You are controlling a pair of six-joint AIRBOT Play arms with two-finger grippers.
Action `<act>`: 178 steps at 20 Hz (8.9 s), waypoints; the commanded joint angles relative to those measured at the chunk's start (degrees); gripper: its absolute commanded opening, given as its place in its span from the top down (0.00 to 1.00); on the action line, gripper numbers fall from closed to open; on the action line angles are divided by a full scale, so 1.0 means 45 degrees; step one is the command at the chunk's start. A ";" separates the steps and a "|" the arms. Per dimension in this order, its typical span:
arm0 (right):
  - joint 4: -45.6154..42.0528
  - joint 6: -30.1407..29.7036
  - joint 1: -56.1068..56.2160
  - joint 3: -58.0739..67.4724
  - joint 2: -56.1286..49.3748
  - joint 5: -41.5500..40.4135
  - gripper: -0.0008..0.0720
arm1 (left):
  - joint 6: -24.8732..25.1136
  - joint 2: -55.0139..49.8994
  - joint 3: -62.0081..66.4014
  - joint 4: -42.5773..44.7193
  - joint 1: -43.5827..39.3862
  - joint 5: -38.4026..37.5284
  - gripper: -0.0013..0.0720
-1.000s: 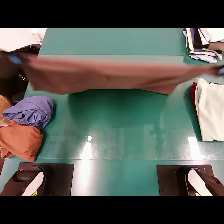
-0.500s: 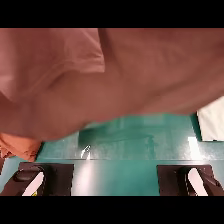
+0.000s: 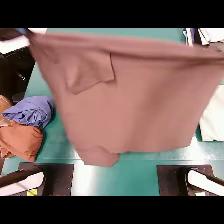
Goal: Fold the shirts.
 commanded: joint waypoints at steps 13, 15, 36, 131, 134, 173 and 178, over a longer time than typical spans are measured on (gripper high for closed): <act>0.0316 0.0223 0.1282 0.1851 -0.7402 -0.2229 0.96 | 0.0792 -0.6450 0.0019 -0.0515 0.0010 0.2312 0.95; -0.0403 0.0223 0.1345 0.1462 -0.7295 -0.1409 0.96 | 0.0821 -0.6436 -0.0306 -0.0447 -0.0058 0.1506 0.95; -0.0413 0.0063 0.0126 -0.6513 -0.0092 -0.2234 0.41 | 0.0457 -0.2696 -0.3910 0.3361 -0.0767 -0.0680 0.18; 0.1855 -0.0248 -0.0257 -0.5085 -0.2856 -0.0690 0.28 | 0.1700 0.1710 -1.1268 -0.1083 -0.0767 0.5270 0.38; 0.1919 -0.0631 -0.1282 -0.6169 -0.2827 -0.0816 0.28 | 0.1797 0.1705 -1.1273 -0.1268 -0.0767 0.5353 0.94; 0.5916 -0.1661 0.5765 -0.3094 0.0160 -0.3167 0.96 | 0.0549 -0.6314 -0.5246 -0.2744 -0.8009 0.7164 0.95; 0.6018 -0.1661 0.7227 -0.3065 -0.0010 -0.4240 0.96 | 0.0107 -0.4007 -0.5251 -0.1418 -0.5756 0.6659 0.95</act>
